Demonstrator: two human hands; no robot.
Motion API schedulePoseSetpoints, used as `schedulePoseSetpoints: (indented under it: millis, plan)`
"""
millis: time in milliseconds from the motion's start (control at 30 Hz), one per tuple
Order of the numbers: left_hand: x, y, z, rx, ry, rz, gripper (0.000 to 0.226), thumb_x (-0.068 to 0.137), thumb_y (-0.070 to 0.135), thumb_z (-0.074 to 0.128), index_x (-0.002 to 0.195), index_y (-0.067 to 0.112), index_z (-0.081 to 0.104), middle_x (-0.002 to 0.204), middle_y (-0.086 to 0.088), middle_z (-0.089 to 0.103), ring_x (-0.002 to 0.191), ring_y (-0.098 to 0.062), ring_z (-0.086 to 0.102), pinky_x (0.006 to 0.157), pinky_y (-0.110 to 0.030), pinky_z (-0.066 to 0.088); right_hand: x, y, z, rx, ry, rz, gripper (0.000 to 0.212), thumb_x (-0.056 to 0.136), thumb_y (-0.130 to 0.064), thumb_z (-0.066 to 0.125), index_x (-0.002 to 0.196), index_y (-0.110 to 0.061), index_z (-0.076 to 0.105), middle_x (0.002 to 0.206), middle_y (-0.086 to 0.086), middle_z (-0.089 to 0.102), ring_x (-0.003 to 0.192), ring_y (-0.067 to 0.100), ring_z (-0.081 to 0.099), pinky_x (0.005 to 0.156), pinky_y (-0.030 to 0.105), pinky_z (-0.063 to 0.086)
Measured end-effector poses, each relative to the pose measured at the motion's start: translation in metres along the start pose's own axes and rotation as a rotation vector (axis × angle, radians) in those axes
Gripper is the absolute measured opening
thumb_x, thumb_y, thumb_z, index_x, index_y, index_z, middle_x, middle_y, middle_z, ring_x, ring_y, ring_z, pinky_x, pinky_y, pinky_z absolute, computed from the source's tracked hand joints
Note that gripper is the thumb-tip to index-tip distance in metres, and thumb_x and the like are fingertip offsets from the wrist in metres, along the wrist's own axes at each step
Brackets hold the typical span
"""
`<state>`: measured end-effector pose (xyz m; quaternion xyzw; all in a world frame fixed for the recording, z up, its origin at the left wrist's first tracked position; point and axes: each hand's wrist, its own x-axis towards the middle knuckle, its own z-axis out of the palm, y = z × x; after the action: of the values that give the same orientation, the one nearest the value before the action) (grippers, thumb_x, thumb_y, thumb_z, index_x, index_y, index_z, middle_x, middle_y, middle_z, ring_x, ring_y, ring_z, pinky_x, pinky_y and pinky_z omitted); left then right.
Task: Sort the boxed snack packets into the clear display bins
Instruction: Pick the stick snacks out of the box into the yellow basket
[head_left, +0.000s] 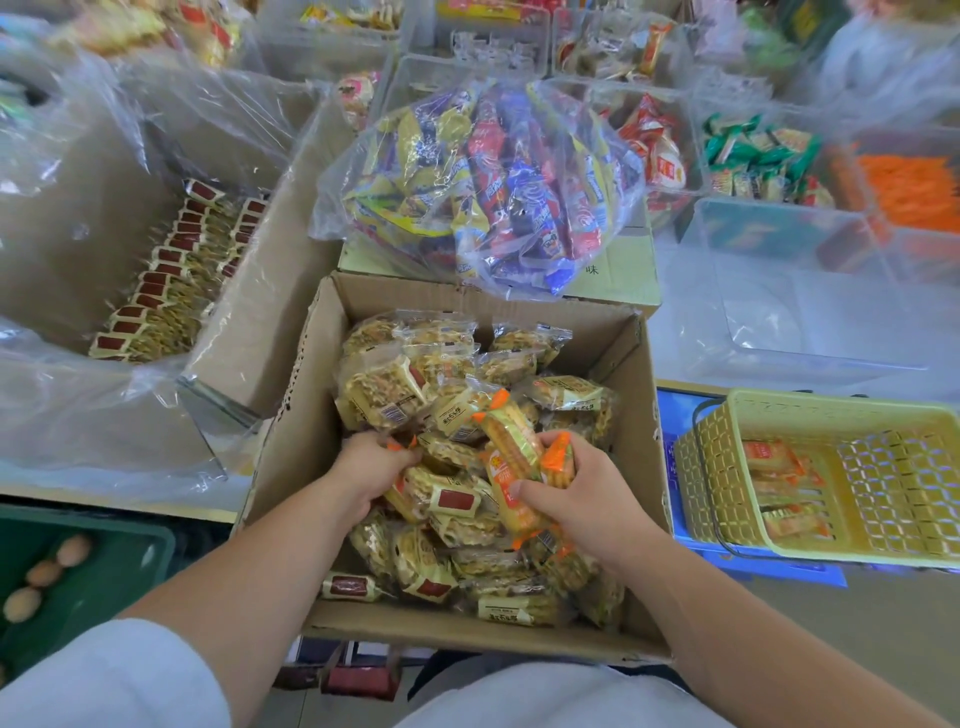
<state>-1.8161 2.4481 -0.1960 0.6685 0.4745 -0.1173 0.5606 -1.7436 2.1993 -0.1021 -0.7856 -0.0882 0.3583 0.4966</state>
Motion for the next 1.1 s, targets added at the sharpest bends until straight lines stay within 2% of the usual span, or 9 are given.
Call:
schedulePoseSetpoints:
  millis: [167,267,400,567,700,767,833,967,1100]
  plan:
    - [-0.021,0.011,-0.011,0.384,0.257,0.198,0.022,0.077,0.027,0.085,0.071,0.025,0.064,0.066,0.006,0.067,0.061,-0.009,0.062,0.049,-0.024,0.039,-0.004,-0.004,-0.010,-0.013,0.004,-0.031,0.044,0.073,-0.034,0.086,0.107,-0.041,0.059,0.096,-0.011,0.075,0.086,0.009,0.073,0.081,0.041,0.062]
    - [-0.044,0.018,-0.027,0.502,0.359,0.342,0.027,0.077,0.028,0.084,0.066,0.028,0.059,0.063,0.011,0.061,0.059,-0.004,0.055,0.048,-0.023,0.033,-0.006,-0.008,-0.020,-0.011,0.010,-0.055,0.045,0.073,-0.036,0.086,0.109,-0.042,0.059,0.095,-0.013,0.075,0.083,0.007,0.073,0.075,0.033,0.062]
    - [-0.089,0.029,-0.041,0.479,0.499,0.421,0.027,0.080,0.029,0.082,0.069,0.030,0.058,0.066,0.011,0.061,0.063,-0.006,0.056,0.053,-0.028,0.039,-0.009,-0.013,-0.036,0.043,-0.022,-0.094,0.041,0.076,-0.029,0.087,0.101,-0.049,0.061,0.091,-0.013,0.076,0.078,0.007,0.074,0.060,0.019,0.057]
    - [-0.155,0.047,-0.028,0.348,0.620,0.547,0.016,0.079,0.041,0.077,0.079,0.037,0.061,0.080,0.019,0.066,0.078,0.005,0.060,0.054,-0.025,0.043,-0.014,-0.017,-0.074,0.121,-0.105,-0.100,0.044,0.067,-0.037,0.089,0.103,-0.046,0.063,0.095,-0.005,0.077,0.081,0.015,0.076,0.056,0.022,0.057]
    - [-0.193,0.066,0.020,0.086,0.631,0.528,0.035,0.066,0.064,0.074,0.091,0.039,0.068,0.085,0.022,0.071,0.070,-0.002,0.065,0.054,-0.033,0.058,-0.021,-0.004,-0.137,0.050,-0.112,-0.139,0.050,0.064,-0.041,0.086,0.107,-0.043,0.062,0.087,-0.002,0.075,0.069,0.015,0.072,0.046,0.024,0.050]
    - [-0.207,0.079,0.058,-0.005,0.612,0.531,0.039,0.063,0.067,0.073,0.089,0.038,0.069,0.080,0.020,0.071,0.060,0.001,0.063,0.050,-0.019,0.053,-0.025,0.010,-0.181,0.004,-0.072,-0.166,0.046,0.066,-0.037,0.086,0.105,-0.045,0.062,0.084,-0.004,0.075,0.066,0.013,0.071,0.047,0.021,0.050]
    - [-0.216,0.090,0.103,-0.133,0.535,0.507,0.037,0.063,0.059,0.079,0.089,0.035,0.071,0.072,0.017,0.070,0.053,0.003,0.059,0.045,-0.014,0.050,-0.026,0.027,-0.229,-0.065,-0.020,-0.167,0.048,0.063,-0.039,0.085,0.106,-0.044,0.063,0.083,-0.006,0.075,0.067,0.009,0.070,0.054,0.018,0.051]
    - [-0.216,0.103,0.194,-0.281,0.399,0.441,0.019,0.073,0.030,0.089,0.084,0.031,0.073,0.065,0.009,0.072,0.052,-0.002,0.064,0.046,-0.024,0.052,-0.022,0.074,-0.323,-0.162,0.028,-0.091,0.051,0.063,-0.033,0.089,0.108,-0.039,0.066,0.083,-0.012,0.075,0.076,0.002,0.070,0.065,0.016,0.050]
    - [-0.216,0.114,0.264,-0.320,0.326,0.391,0.021,0.081,0.009,0.083,0.077,0.026,0.071,0.064,0.003,0.071,0.051,-0.004,0.064,0.046,-0.021,0.051,-0.005,0.129,-0.380,-0.414,0.065,0.054,0.043,0.064,-0.029,0.090,0.098,-0.031,0.063,0.079,-0.004,0.070,0.075,0.015,0.066,0.070,0.037,0.055]
